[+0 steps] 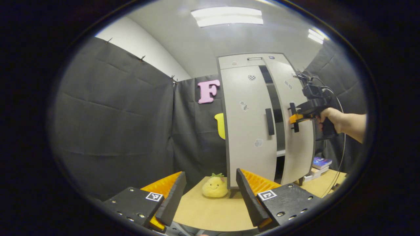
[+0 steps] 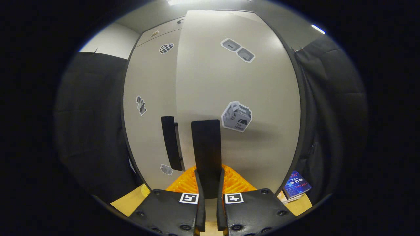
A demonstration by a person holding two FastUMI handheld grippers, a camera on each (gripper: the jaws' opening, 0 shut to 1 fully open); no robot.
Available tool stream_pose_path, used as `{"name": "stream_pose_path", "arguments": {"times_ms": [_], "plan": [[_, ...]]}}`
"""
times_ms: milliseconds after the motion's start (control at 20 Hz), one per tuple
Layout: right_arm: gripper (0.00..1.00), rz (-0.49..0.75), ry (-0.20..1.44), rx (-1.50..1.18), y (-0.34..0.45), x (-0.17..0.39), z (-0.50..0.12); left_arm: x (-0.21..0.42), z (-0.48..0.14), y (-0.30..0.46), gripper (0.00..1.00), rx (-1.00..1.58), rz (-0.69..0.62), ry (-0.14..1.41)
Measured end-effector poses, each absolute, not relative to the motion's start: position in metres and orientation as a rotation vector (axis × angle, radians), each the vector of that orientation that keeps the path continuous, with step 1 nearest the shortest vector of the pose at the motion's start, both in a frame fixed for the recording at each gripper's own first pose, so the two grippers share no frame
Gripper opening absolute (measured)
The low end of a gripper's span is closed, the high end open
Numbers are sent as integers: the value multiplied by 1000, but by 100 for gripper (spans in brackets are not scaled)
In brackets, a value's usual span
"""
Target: Open the right door of the double-door shoe cabinet with the right hand, and open the left door with the left hand.
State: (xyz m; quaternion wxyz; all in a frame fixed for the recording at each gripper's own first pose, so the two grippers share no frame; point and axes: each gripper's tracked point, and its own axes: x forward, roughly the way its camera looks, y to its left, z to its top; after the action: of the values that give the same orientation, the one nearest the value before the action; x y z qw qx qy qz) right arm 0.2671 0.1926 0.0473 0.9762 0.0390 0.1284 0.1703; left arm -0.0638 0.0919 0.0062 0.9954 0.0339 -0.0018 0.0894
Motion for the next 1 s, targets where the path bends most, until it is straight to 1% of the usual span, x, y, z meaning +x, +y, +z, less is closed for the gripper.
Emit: {"name": "stream_pose_path", "arguments": {"times_ms": [400,1000], "plan": [[15,400,271,99,182,252,51,-53,10,65,89,62,132,-9],[15,410,263,136,159,240,51,-37,-1,25,89,55,49,12]]}}
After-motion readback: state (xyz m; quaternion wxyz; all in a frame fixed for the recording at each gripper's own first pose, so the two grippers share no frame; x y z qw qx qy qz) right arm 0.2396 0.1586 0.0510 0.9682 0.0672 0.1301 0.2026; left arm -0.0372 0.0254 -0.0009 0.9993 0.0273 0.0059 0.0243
